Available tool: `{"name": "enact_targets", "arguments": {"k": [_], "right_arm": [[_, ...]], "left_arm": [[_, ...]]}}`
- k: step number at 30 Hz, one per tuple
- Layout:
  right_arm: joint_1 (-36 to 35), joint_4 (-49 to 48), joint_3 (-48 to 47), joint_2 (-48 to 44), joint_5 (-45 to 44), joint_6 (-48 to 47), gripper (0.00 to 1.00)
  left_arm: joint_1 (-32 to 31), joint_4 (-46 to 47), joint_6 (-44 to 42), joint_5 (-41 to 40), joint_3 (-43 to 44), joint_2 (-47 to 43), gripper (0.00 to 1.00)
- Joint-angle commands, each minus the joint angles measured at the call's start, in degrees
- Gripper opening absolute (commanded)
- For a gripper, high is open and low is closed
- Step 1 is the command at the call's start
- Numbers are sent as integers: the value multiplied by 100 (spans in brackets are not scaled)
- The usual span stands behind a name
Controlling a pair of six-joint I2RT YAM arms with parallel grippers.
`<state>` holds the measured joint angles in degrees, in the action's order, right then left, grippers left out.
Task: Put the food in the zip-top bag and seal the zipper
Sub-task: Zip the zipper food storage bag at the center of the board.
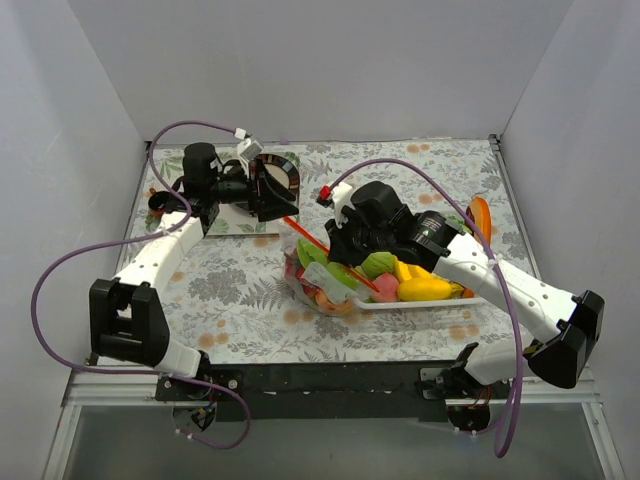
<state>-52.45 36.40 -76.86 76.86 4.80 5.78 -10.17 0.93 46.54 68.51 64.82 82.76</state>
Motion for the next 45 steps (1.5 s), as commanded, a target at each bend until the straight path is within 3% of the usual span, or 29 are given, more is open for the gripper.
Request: {"name": "enact_targets", "arguments": {"k": [1, 9, 24, 32, 36, 39, 40, 42, 45], "right_arm": [[-29, -116, -321, -57, 118, -253, 5], [-38, -72, -505, 75, 47, -323, 5], [-38, 42, -672, 242, -119, -323, 5], [-38, 104, -778, 312, -225, -297, 5], [-38, 95, -778, 330, -295, -262, 5], [-29, 95, -787, 356, -304, -244, 5], [-38, 112, -804, 356, -313, -235, 5], [-38, 113, -804, 365, -339, -235, 4], [-29, 139, -778, 339, -339, -227, 4]], "left_arm": [[-309, -251, -532, 909, 434, 205, 58], [-854, -1024, -1138, 839, 453, 364, 58], [-1109, -2509, -2061, 532, 584, 284, 54], [-1268, -2685, -2141, 357, 515, 223, 51], [-1417, -2765, -2211, 225, 453, 188, 43], [-1461, -2817, -2220, 163, 479, 188, 27], [-1470, -2861, -2255, 145, 497, 188, 16], [-1505, -2870, -2281, 58, 514, 170, 3], [-1531, -2870, -2317, -355, 506, 109, 0]]}}
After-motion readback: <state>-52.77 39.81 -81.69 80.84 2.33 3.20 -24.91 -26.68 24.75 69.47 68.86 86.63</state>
